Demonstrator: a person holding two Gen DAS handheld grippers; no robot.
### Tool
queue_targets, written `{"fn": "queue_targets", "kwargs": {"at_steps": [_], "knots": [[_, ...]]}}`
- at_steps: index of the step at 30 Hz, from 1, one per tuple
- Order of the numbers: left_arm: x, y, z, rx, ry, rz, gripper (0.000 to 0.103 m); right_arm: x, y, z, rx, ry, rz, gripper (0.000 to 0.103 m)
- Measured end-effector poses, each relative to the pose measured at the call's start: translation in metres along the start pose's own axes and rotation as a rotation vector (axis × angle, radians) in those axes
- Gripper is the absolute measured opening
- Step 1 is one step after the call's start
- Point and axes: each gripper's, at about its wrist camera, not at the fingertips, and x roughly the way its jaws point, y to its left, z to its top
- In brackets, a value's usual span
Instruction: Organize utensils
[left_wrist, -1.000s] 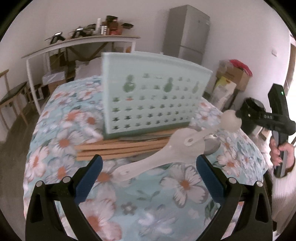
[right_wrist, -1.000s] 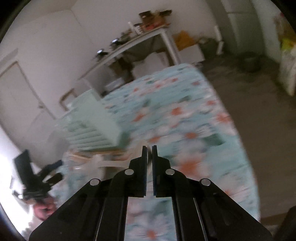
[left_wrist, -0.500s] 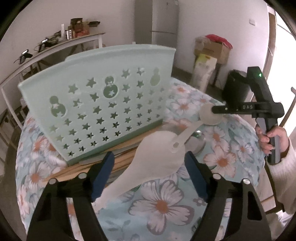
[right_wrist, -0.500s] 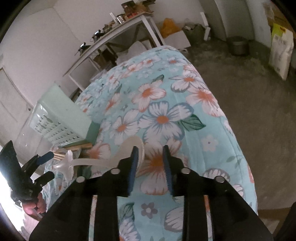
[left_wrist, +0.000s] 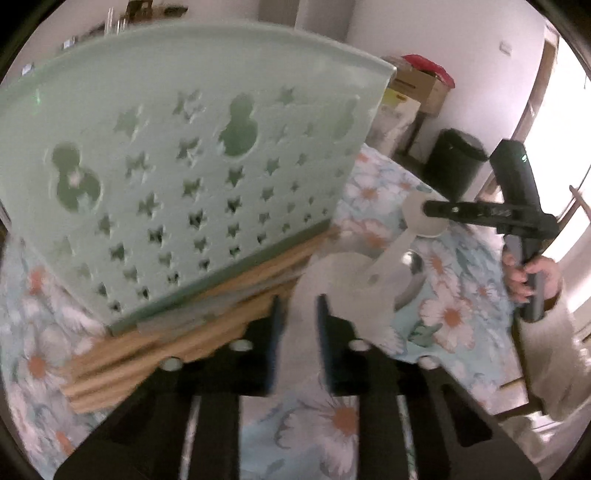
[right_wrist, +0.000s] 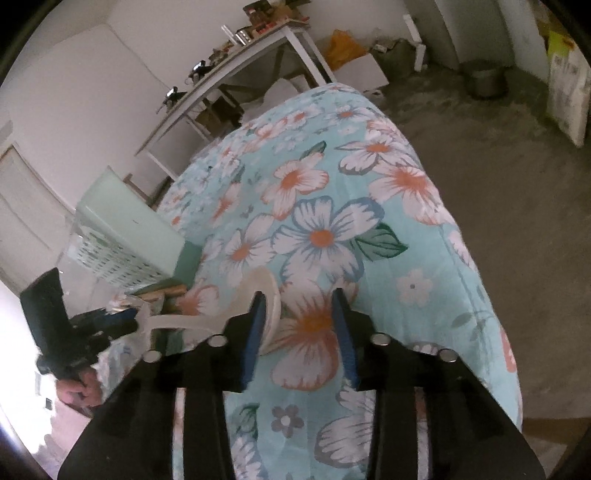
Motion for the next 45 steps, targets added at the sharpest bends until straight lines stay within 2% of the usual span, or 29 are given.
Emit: {"fn": "queue_targets", "kwargs": {"at_steps": [2,3,4,7,10,12,14,15,17,19,20,22,24,26,30,31,35,40,42,43,45], "knots": [[-0.001,0.002,-0.003,-0.007,0.011,-0.013,0.004,0.001,0.001,-0.001,-0.005,0.004,0.002,0.018],[-0.003,0.001,-0.004,-0.003,0.009,-0.012,0.003,0.002,0.001,-0.001,0.000,0.013,0.018,0.007],[-0.006,0.001,-0.006,-0.009,0.005,-0.021,0.002,0.004,0.001,-0.001,0.004,0.021,0.029,0.005],[-0.015,0.006,-0.006,-0.048,-0.024,-0.035,0.001,0.004,0.001,-0.001,0.002,0.012,0.026,0.005],[-0.039,0.012,-0.006,-0.080,-0.093,0.022,0.001,0.001,0.003,-0.001,-0.016,-0.003,0.011,0.004],[-0.049,0.018,-0.008,-0.131,-0.119,0.082,0.001,0.000,0.004,0.000,-0.024,-0.007,0.005,0.004],[-0.059,0.027,-0.014,-0.192,-0.141,0.191,0.001,0.000,0.003,0.000,-0.023,-0.013,0.002,0.004],[-0.061,0.032,-0.018,-0.216,-0.150,0.212,0.002,0.000,0.003,0.000,-0.021,-0.015,0.004,0.004],[-0.063,0.044,-0.026,-0.279,-0.153,0.209,0.002,0.000,0.002,0.000,-0.021,-0.017,0.007,0.004],[-0.059,0.054,-0.029,-0.299,-0.137,0.183,0.004,0.000,0.002,0.001,-0.018,-0.015,0.007,0.004],[-0.055,0.058,-0.029,-0.297,-0.126,0.144,0.008,0.000,0.003,0.000,-0.022,-0.016,0.005,0.004],[-0.051,0.062,-0.027,-0.275,-0.123,0.140,0.019,0.000,0.003,0.000,-0.024,-0.016,0.002,0.004],[-0.046,0.067,-0.022,-0.247,-0.112,0.102,0.043,0.000,0.002,0.001,-0.020,-0.015,0.006,0.004],[-0.041,0.075,-0.016,-0.242,-0.081,0.050,0.052,0.000,0.001,0.000,-0.010,-0.012,0.012,0.004],[-0.032,0.074,-0.006,-0.212,-0.035,-0.055,0.052,0.001,-0.005,0.001,0.016,-0.005,0.037,0.004],[-0.031,0.070,-0.004,-0.186,-0.021,-0.058,0.052,0.001,-0.005,0.001,0.016,-0.005,0.038,0.004],[-0.024,0.053,-0.003,-0.069,0.039,-0.043,0.053,0.001,-0.006,0.002,0.012,-0.005,0.033,0.004],[-0.021,0.034,-0.008,0.008,0.052,0.018,0.050,0.000,-0.006,0.002,0.011,-0.005,0.031,0.004],[-0.020,0.024,-0.012,0.051,0.064,0.050,0.025,0.000,-0.005,0.001,0.009,-0.005,0.029,0.005],[-0.019,0.019,-0.014,0.064,0.069,0.073,0.024,0.000,-0.006,0.001,0.007,-0.005,0.026,0.005],[-0.020,0.018,-0.016,0.034,0.072,0.049,0.015,0.001,-0.006,0.001,0.004,-0.003,0.023,0.005]]}}
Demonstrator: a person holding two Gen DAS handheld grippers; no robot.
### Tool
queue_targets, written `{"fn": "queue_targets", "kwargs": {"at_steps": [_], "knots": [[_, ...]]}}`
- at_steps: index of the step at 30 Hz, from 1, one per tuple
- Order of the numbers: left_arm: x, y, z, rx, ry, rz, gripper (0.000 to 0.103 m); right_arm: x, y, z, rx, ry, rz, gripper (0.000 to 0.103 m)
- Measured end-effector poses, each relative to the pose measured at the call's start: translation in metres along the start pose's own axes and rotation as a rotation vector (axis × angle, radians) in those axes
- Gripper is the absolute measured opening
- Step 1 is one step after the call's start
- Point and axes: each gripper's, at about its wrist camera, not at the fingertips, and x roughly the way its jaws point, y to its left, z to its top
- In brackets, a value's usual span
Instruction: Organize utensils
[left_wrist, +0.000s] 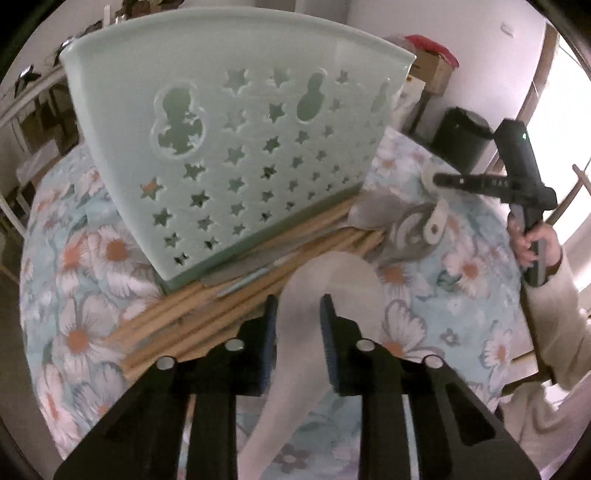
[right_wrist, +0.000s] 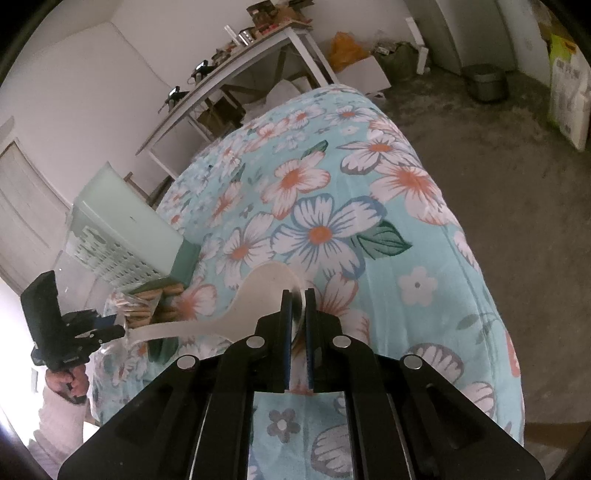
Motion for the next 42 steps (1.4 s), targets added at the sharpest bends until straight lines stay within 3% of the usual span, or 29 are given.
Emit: {"fn": "queue_targets", "kwargs": {"at_steps": [7,11,14,23,29,34,42], "knots": [[-0.024,-0.001,-0.003,-0.089,-0.084,-0.049,0.002,0.000,-0.001,0.000,0.000,0.000,0.001,0.005],[-0.061,0.007,-0.003,-0.185,-0.228,-0.054,0.002,0.000,-0.001,0.000,0.004,-0.001,0.003,0.005],[-0.084,0.015,-0.012,-0.259,-0.361,-0.017,0.002,0.000,-0.001,0.000,-0.002,-0.001,-0.003,0.005],[-0.100,0.043,-0.039,-0.473,-0.594,0.006,0.002,-0.002,0.002,-0.001,-0.007,-0.019,-0.014,0.004],[-0.130,0.033,-0.036,-0.427,-0.707,0.074,0.002,-0.026,0.009,0.001,0.019,-0.108,-0.022,0.002],[-0.147,0.028,-0.015,-0.400,-0.775,0.069,0.002,-0.055,0.018,0.010,0.010,-0.185,0.010,0.003],[-0.143,0.017,0.059,-0.408,-0.887,-0.049,0.002,-0.093,0.048,0.024,-0.058,-0.270,0.043,0.002]]}}
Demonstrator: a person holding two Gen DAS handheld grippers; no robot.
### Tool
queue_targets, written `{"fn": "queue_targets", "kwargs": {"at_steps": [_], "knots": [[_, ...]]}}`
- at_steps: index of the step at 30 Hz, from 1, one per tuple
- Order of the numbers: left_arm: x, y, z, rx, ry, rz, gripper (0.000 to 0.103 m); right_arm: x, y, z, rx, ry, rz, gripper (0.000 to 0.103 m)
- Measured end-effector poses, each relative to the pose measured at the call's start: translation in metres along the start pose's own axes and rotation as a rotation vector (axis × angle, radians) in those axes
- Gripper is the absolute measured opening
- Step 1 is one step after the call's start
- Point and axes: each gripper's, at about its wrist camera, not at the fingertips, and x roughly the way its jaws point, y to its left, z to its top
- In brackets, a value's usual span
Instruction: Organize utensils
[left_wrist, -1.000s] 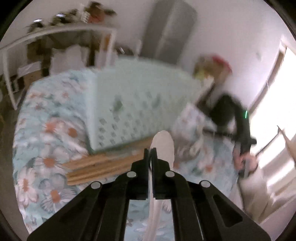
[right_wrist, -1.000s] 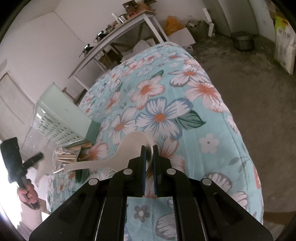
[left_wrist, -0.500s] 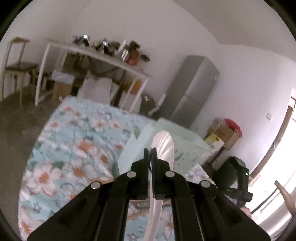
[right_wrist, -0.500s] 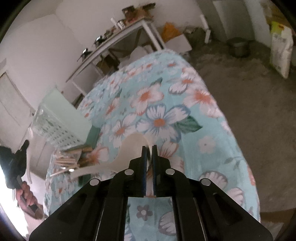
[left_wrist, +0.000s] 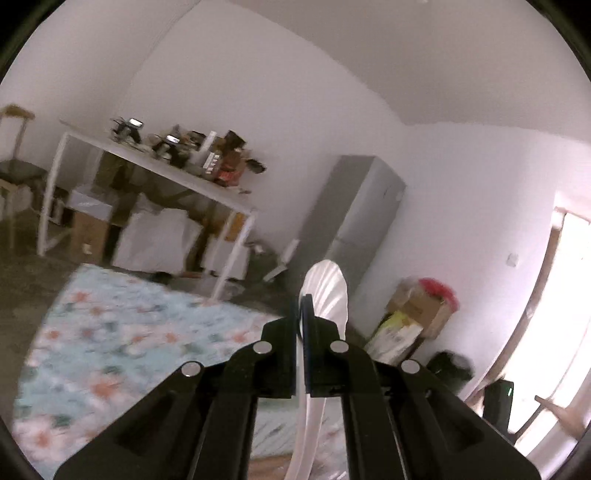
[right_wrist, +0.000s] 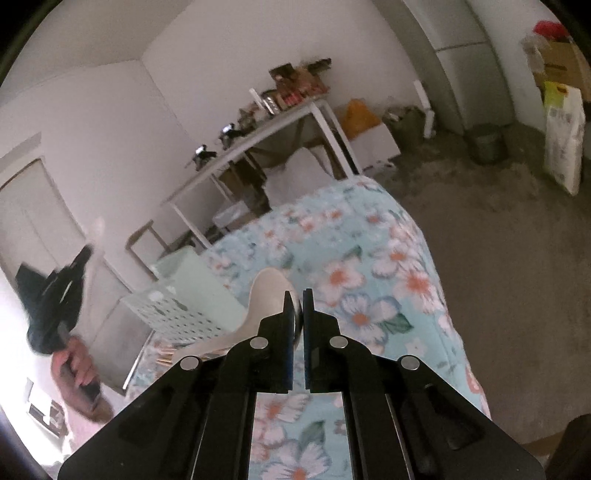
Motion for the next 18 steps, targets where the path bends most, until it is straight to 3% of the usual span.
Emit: {"fn": "queue_targets", "kwargs": {"at_steps": [4,6,11,18], "knots": [[0.042,-0.017,0.009,-0.040,-0.036,-0.013,0.002,-0.004,0.010,0.007,-0.034,-0.010,-0.001,0.003],[0.067,-0.026,0.011,-0.040,-0.044,0.028,0.002,-0.004,0.013,0.009,-0.042,-0.009,0.005,0.003],[0.122,-0.030,0.003,-0.080,0.012,0.093,0.002,-0.006,0.016,0.011,-0.064,-0.008,0.007,0.003],[0.137,-0.033,-0.019,-0.009,0.017,0.172,0.002,-0.004,0.018,0.017,-0.081,-0.015,0.021,0.003]]}}
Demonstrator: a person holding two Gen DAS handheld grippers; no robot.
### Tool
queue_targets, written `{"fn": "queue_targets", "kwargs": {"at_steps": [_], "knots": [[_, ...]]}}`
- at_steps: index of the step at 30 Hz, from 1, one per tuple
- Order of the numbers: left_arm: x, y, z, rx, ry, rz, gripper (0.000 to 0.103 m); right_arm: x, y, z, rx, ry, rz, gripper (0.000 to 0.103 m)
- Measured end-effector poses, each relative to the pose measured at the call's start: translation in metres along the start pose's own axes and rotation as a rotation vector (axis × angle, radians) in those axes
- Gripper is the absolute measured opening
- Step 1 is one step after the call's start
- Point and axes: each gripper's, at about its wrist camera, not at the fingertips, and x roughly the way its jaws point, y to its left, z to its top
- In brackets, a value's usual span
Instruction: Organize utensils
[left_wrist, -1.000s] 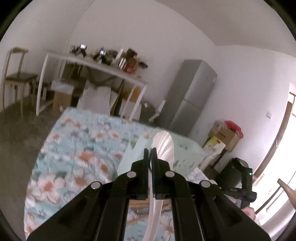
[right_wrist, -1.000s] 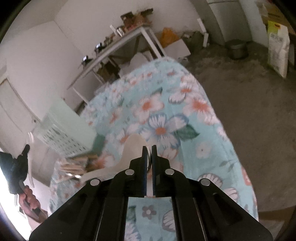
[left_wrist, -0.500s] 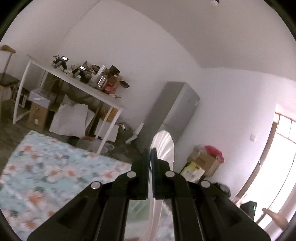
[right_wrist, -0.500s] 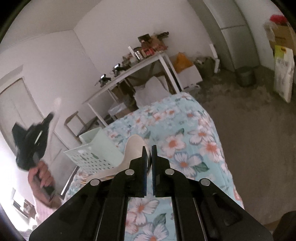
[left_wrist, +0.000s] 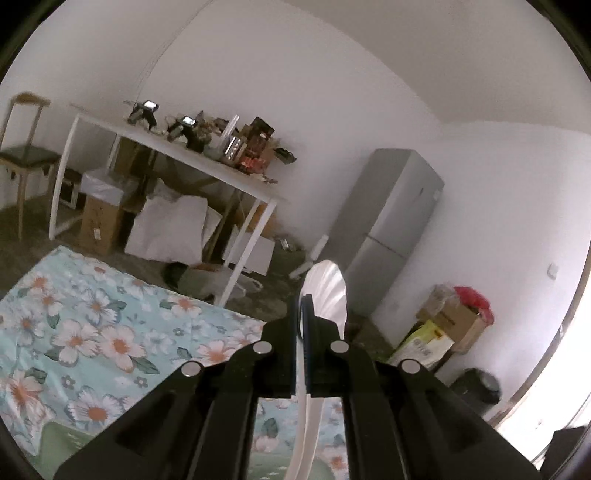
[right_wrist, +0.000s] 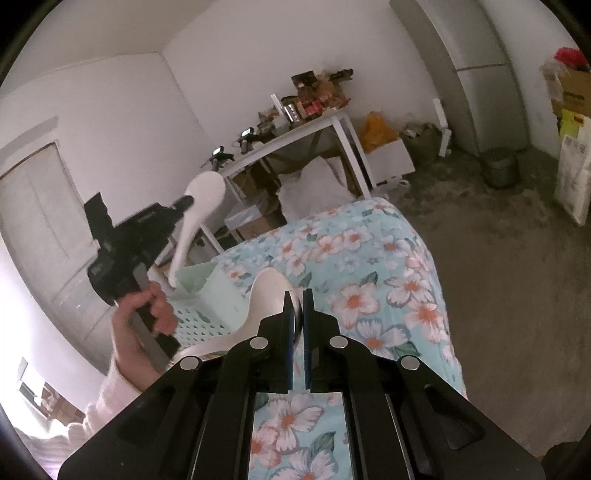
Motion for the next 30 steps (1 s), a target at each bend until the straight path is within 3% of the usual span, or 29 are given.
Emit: {"fn": "queue_targets", "kwargs": {"at_steps": [11,14,21,30], "knots": [[0.006,0.006,-0.030,0.030,0.018,-0.042,0.003,0.003,0.005,0.000,0.012,-0.014,0.006,0.003],[-0.005,0.006,-0.031,0.076,0.030,-0.084,0.003,0.004,0.007,0.003,0.006,-0.010,-0.001,0.003],[-0.027,0.024,-0.038,0.166,0.159,-0.090,0.003,0.004,0.006,0.013,0.010,-0.033,-0.009,0.003],[-0.082,0.047,-0.038,0.209,0.156,-0.055,0.003,-0.003,0.015,0.029,0.005,-0.067,-0.012,0.003]]}}
